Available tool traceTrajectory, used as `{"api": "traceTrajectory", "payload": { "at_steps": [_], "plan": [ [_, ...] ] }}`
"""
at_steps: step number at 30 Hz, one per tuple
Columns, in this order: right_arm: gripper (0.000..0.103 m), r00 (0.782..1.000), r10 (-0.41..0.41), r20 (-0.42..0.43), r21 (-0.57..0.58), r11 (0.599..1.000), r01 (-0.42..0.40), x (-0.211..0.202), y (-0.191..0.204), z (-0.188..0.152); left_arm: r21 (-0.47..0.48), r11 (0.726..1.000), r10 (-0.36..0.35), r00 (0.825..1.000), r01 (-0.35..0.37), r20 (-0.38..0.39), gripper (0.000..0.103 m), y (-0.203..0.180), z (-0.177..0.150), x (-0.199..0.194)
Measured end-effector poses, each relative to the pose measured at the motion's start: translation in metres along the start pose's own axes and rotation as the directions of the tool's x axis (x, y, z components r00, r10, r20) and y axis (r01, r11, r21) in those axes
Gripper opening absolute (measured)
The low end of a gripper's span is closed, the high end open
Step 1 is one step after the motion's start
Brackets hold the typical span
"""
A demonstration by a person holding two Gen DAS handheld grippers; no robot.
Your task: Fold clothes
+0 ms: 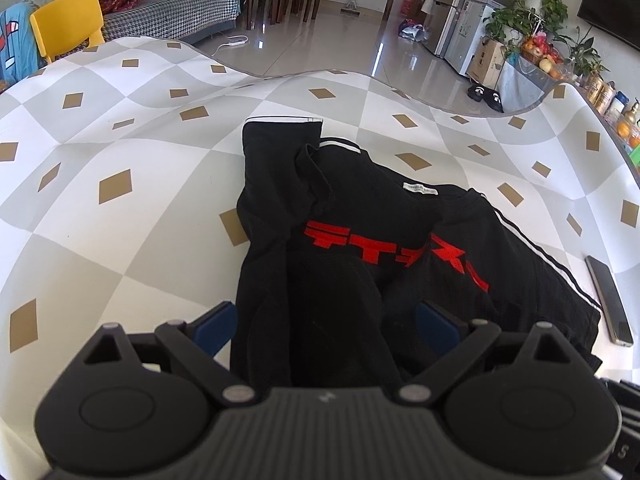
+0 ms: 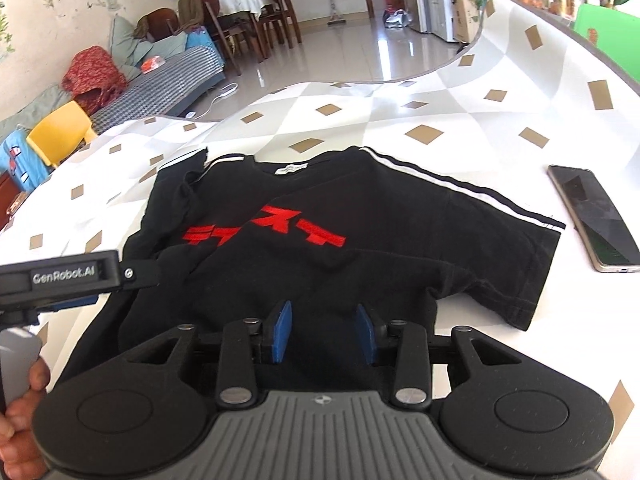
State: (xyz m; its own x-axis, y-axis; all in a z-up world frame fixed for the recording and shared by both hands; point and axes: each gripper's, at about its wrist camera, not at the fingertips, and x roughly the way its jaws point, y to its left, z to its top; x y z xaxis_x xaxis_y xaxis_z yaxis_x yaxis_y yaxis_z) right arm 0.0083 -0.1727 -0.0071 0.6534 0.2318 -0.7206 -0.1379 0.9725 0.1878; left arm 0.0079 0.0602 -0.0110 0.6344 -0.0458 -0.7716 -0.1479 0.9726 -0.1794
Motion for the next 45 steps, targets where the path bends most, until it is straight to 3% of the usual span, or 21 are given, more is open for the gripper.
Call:
{"api": "traceTrajectory", "payload": {
  "at_steps": [10, 19, 31, 45],
  "plan": [
    [0.036, 0.996, -0.082, 0.042, 0.111, 0.991, 0.077, 0.018, -0.032, 0.012, 0.026, 1.000, 0.002, 0.999, -0.001, -0.042, 0.096, -0.010, -0.008, 0.016],
    [0.036, 0.997, -0.083, 0.007, 0.161, 0.984, 0.080, 0.039, -0.047, 0.012, 0.026, 1.000, 0.015, 0.997, -0.013, -0.076, 0.098, -0.012, -0.011, 0.028],
    [0.039, 0.993, -0.113, -0.026, 0.155, 0.981, 0.116, 0.055, -0.044, 0.010, 0.037, 0.998, 0.051, 0.990, -0.046, -0.130, 0.099, -0.017, -0.019, 0.048],
    [0.039, 0.984, -0.175, -0.020, 0.106, 0.979, 0.176, 0.065, -0.042, 0.016, 0.065, 0.995, 0.087, 0.987, -0.079, -0.132, 0.103, -0.028, -0.023, 0.058]
  ]
}}
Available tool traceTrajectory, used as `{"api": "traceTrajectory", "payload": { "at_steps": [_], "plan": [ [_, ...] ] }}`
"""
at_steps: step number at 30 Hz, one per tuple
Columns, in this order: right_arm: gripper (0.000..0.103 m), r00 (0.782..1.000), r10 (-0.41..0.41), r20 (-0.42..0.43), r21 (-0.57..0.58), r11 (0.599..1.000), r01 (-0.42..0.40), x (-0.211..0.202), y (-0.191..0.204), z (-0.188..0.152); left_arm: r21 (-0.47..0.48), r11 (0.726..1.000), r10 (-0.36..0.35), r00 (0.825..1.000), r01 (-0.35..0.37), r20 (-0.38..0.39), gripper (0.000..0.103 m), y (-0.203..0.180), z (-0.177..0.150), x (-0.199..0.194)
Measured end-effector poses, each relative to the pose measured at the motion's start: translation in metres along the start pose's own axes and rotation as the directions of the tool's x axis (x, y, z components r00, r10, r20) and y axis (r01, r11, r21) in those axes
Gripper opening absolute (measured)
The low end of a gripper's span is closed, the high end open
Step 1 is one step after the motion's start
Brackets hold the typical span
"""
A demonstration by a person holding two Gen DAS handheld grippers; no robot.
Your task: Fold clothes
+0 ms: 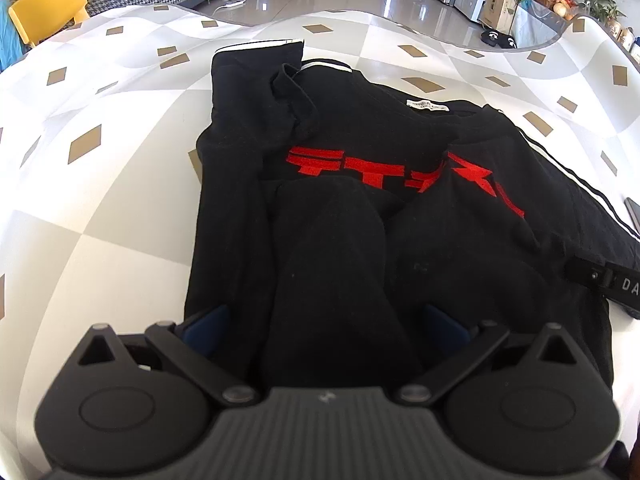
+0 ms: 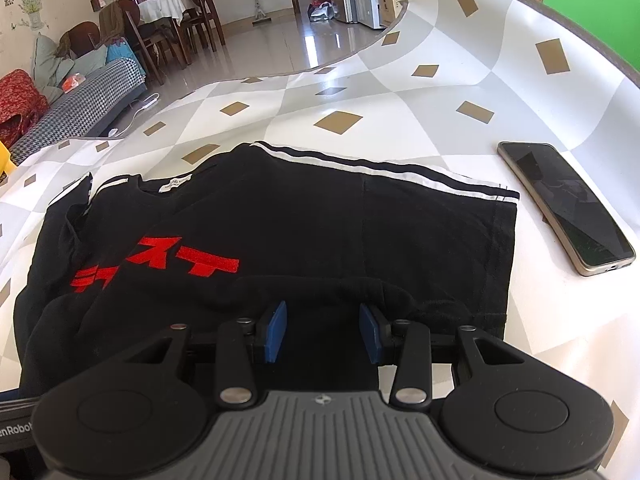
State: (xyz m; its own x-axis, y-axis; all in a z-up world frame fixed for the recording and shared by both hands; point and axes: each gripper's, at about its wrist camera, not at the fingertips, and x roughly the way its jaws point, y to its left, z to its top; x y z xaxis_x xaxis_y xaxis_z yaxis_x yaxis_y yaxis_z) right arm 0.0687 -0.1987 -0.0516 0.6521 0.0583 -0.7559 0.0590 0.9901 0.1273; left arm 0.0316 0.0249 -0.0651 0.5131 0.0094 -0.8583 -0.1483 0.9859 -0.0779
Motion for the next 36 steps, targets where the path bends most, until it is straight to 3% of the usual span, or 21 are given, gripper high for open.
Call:
{"api": "traceTrajectory", "payload": {
  "at_steps": [36],
  "plan": [
    [0.040, 0.997, -0.066, -0.044, -0.204, 0.977, 0.056, 0.044, -0.014, 0.057, -0.010, 0.999, -0.037, 0.999, 0.037, 0.014, 0.103, -0.004, -0.006, 0.002]
  ]
}}
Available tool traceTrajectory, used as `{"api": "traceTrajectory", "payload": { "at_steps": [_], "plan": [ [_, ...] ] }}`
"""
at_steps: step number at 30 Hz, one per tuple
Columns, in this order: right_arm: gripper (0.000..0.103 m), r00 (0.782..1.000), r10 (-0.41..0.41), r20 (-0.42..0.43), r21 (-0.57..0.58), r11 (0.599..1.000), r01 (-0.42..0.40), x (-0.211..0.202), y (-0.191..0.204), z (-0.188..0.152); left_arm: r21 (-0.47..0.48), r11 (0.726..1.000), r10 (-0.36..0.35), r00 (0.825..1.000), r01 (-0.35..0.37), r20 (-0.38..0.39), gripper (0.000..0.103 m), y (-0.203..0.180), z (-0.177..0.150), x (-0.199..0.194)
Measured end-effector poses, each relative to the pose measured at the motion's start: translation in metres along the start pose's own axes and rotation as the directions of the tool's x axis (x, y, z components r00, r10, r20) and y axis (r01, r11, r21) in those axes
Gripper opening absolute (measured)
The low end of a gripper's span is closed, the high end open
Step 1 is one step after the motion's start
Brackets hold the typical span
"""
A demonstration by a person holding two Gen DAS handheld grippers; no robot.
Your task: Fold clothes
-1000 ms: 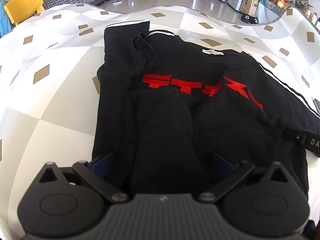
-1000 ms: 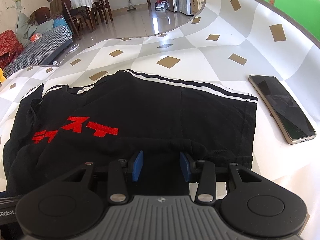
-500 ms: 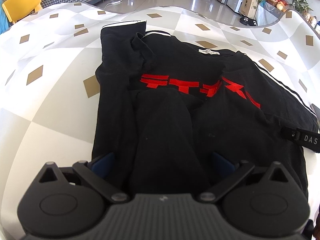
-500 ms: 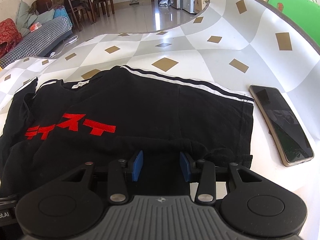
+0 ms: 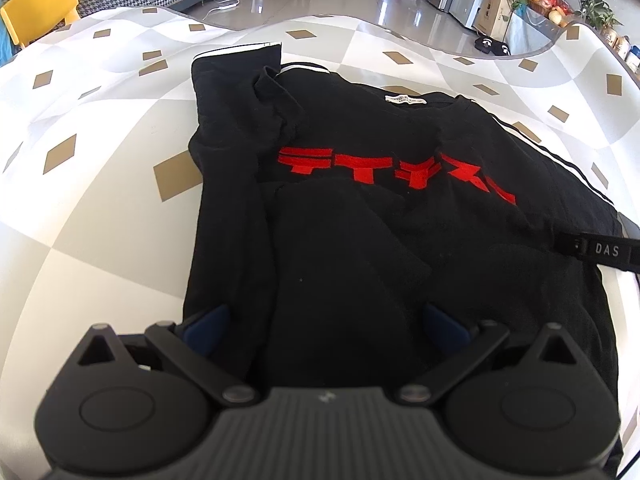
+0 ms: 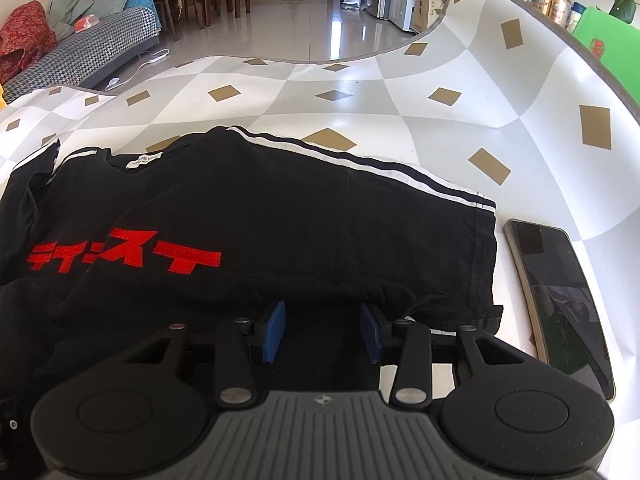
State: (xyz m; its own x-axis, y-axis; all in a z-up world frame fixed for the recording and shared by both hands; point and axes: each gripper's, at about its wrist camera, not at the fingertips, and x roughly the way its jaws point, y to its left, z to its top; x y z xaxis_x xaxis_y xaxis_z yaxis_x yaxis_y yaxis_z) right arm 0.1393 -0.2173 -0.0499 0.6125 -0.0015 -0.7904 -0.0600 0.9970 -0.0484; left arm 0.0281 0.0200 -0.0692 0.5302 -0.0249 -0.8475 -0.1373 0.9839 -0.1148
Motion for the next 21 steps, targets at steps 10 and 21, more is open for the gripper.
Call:
{"api": "traceTrajectory", "payload": {
  "at_steps": [10, 21],
  "plan": [
    [0.040, 0.999, 0.029, -0.044, 0.096, 0.995, -0.025, -0.010, -0.010, 0.003, 0.003, 1.000, -0.014, 1.000, 0.014, -0.001, 0.103, 0.002, -0.002, -0.006],
    [0.041, 0.987, 0.140, -0.075, 0.079, 0.988, -0.134, -0.035, -0.001, -0.014, -0.080, 0.997, -0.004, 0.999, 0.007, 0.041, 0.103, 0.023, 0.004, -0.022]
  ]
}}
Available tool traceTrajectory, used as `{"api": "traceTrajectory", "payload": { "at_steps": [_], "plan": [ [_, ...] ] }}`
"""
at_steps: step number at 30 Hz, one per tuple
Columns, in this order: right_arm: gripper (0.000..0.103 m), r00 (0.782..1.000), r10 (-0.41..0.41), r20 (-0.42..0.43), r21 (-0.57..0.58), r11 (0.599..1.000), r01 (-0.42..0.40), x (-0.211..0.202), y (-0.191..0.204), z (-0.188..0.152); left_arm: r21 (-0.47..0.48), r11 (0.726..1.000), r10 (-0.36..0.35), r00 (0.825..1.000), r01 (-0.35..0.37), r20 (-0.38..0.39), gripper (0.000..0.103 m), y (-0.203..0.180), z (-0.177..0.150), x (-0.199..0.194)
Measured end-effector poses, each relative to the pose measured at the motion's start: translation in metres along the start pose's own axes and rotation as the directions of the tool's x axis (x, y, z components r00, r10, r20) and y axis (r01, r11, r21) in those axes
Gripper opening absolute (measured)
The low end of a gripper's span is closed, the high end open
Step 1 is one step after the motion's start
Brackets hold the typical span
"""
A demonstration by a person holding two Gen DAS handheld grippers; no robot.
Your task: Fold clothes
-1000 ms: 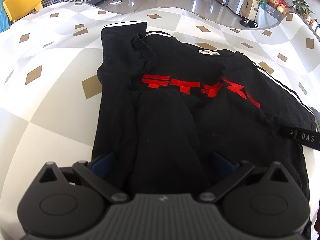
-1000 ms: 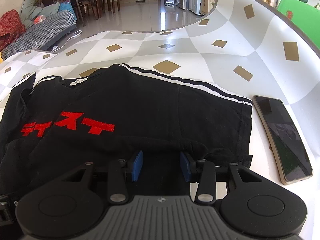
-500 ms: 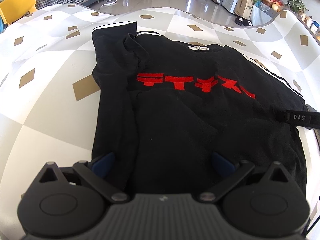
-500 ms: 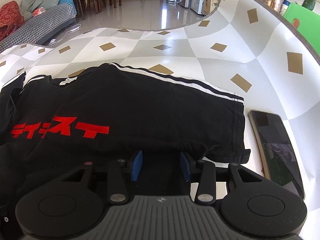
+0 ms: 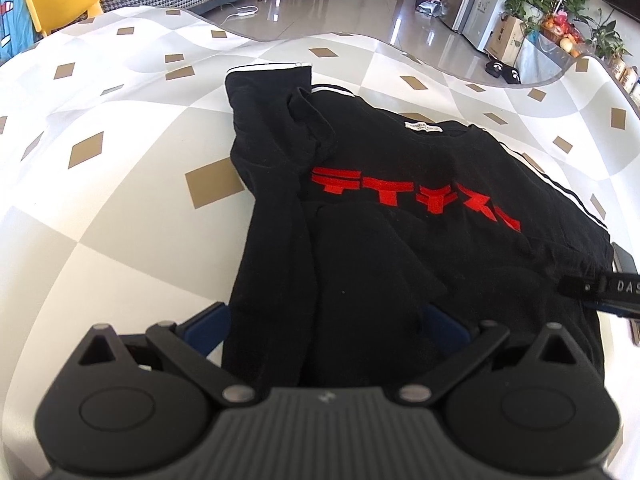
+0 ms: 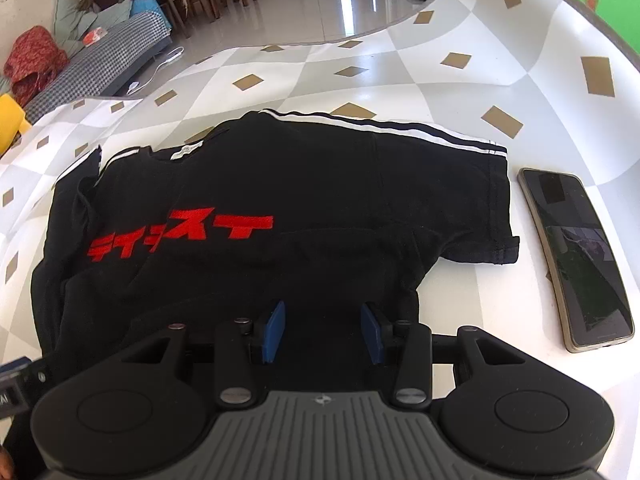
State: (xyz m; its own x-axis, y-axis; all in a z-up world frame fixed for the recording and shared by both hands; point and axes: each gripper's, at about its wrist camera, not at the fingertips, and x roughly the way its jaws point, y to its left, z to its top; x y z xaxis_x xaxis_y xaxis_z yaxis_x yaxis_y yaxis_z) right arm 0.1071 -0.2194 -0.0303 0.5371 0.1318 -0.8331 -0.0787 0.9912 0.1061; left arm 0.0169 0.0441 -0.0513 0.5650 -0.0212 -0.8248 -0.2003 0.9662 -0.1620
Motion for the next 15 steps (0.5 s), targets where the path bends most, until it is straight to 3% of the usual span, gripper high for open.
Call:
{"api": "traceTrajectory", "payload": {
  "at_steps": [8, 15],
  "plan": [
    [0.041, 0.999, 0.030, -0.040, -0.083, 0.996, -0.033, -0.008, 0.024, -0.017, -0.035, 0.999, 0.030, 0.999, -0.030, 0.012, 0.103, 0.015, 0.001, -0.005],
    [0.042, 0.998, -0.013, -0.056, -0.171, 0.985, 0.004, 0.001, 0.037, -0.026, -0.028, 0.998, 0.052, 0.999, -0.052, 0.000, 0.103, 0.023, -0.003, -0.003]
  ]
}}
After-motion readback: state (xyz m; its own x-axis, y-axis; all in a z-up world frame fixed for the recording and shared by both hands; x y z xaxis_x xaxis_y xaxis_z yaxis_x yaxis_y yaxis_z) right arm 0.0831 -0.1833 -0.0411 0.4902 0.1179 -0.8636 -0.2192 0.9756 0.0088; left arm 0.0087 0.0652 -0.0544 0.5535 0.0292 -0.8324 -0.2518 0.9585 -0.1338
